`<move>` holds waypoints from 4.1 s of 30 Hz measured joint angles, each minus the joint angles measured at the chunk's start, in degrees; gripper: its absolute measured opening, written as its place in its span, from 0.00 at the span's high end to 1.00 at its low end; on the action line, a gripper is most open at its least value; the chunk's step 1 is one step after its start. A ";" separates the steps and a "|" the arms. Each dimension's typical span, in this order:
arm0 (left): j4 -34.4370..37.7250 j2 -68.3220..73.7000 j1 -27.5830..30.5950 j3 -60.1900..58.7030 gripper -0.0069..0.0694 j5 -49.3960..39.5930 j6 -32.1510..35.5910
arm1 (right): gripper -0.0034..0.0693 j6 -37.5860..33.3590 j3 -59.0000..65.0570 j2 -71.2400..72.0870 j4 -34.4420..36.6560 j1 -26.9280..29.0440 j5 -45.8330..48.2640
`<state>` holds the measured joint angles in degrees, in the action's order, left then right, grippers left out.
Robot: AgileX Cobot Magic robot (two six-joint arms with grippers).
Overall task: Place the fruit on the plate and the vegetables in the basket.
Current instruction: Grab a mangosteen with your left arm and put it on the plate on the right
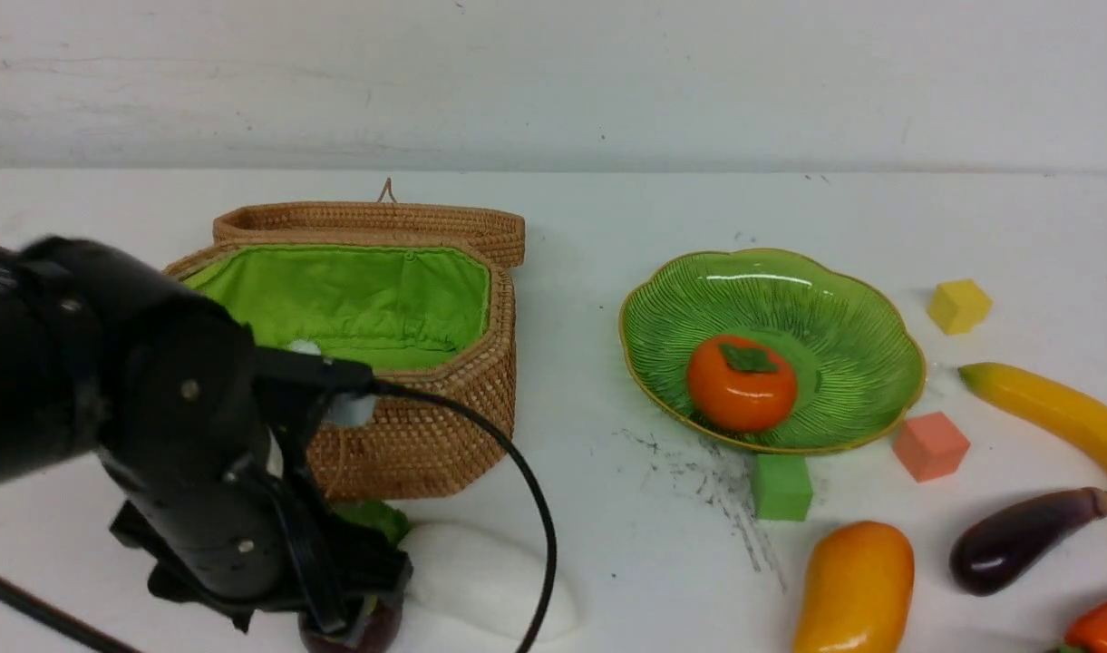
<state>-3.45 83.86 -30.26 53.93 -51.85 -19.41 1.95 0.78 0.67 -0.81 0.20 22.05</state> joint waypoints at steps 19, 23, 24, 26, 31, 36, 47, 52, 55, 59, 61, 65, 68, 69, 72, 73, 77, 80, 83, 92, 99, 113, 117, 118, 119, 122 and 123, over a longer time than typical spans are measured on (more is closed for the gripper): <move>-0.78 13.48 0.00 -0.45 0.19 9.43 -0.17 | 0.62 0.00 0.00 0.00 0.00 0.00 0.00; -0.78 13.48 0.00 -0.45 0.21 8.88 -0.17 | 0.62 0.00 0.00 0.00 0.00 0.00 0.00; -0.78 13.48 0.00 -0.45 0.21 8.31 -0.17 | 0.62 0.00 0.00 0.00 0.00 0.00 0.00; -0.78 13.37 0.00 -0.45 0.21 6.86 -0.17 | 0.62 0.00 0.00 0.00 0.00 0.00 0.00; -0.55 11.19 0.00 -0.45 0.21 3.91 -0.17 | 0.62 0.00 0.00 0.00 0.00 0.00 0.00; 3.45 5.99 0.00 -0.17 0.21 1.79 2.40 | 0.62 0.00 0.00 0.00 0.00 0.00 0.00; 25.16 3.82 -0.05 8.46 0.21 -4.65 17.24 | 0.62 0.00 0.00 0.00 0.00 0.00 0.00; 25.12 6.84 -0.05 17.71 0.21 -5.49 17.25 | 0.62 0.00 0.00 0.00 0.00 0.00 0.00; 25.00 10.81 -0.05 25.54 0.21 -6.88 17.25 | 0.62 0.00 0.00 0.00 0.00 0.00 0.00; 24.89 17.35 -0.05 36.11 0.21 -7.61 17.36 | 0.62 0.00 0.00 0.00 0.00 0.00 0.00; 24.64 23.80 -0.39 45.69 0.21 -9.09 17.41 | 0.62 0.00 0.00 0.00 0.00 0.00 0.00; 21.34 33.43 -2.84 60.44 0.21 -12.34 17.41 | 0.62 0.00 0.00 0.00 0.00 0.00 0.00; 16.90 40.76 -5.06 71.22 0.21 -12.87 16.60 | 0.62 0.00 0.00 0.00 0.00 0.00 0.00; 15.62 43.18 -5.60 74.51 0.21 -12.65 15.59 | 0.62 0.00 0.00 0.00 0.00 0.00 0.00; 12.42 49.73 -6.05 81.90 0.21 -10.03 11.13 | 0.62 0.00 0.00 0.00 0.00 0.00 0.00; 11.81 50.81 -6.05 82.76 0.21 -9.03 9.96 | 0.62 0.00 0.00 0.00 0.00 0.00 0.00; 7.46 55.45 -6.05 84.46 0.21 -1.50 5.03 | 0.62 0.00 0.00 0.00 0.00 0.00 0.00; 4.15 57.73 -6.05 84.58 0.21 2.75 0.13 | 0.62 0.00 0.00 0.00 0.00 0.00 0.00; 1.48 59.14 -6.05 84.76 0.21 5.38 -3.87 | 0.62 0.00 0.00 0.00 0.00 0.00 0.00; 1.55 60.01 -6.05 84.83 0.19 6.04 -6.05 | 0.62 0.00 0.00 0.00 0.00 0.00 0.00; 1.92 59.75 -6.05 84.89 0.15 2.04 -6.05 | 0.62 0.00 0.00 0.00 0.00 0.00 0.00; 0.77 52.89 -6.05 84.93 0.13 -0.77 -3.58 | 0.62 0.00 0.00 0.00 0.00 0.00 0.00; 1.30 53.88 -6.05 84.93 0.10 1.98 -3.29 | 0.62 0.00 0.00 0.00 0.00 0.00 0.00; 1.31 54.09 -6.05 84.93 0.10 2.68 -3.03 | 0.62 0.00 0.00 0.00 0.00 0.00 0.00; 1.31 54.38 -6.05 84.93 0.10 3.56 -2.50 | 0.62 0.00 0.00 0.00 0.00 0.00 0.00; 0.86 54.58 -6.05 84.93 0.10 3.63 -2.12 | 0.62 0.00 0.00 0.00 0.00 0.00 0.00; 0.88 54.58 -6.05 84.93 0.10 3.29 -2.12 | 0.62 0.00 0.00 0.00 0.00 0.00 0.00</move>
<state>-2.58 138.44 -36.31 138.87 -48.56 -21.53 1.95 0.78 0.67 -0.81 0.20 22.05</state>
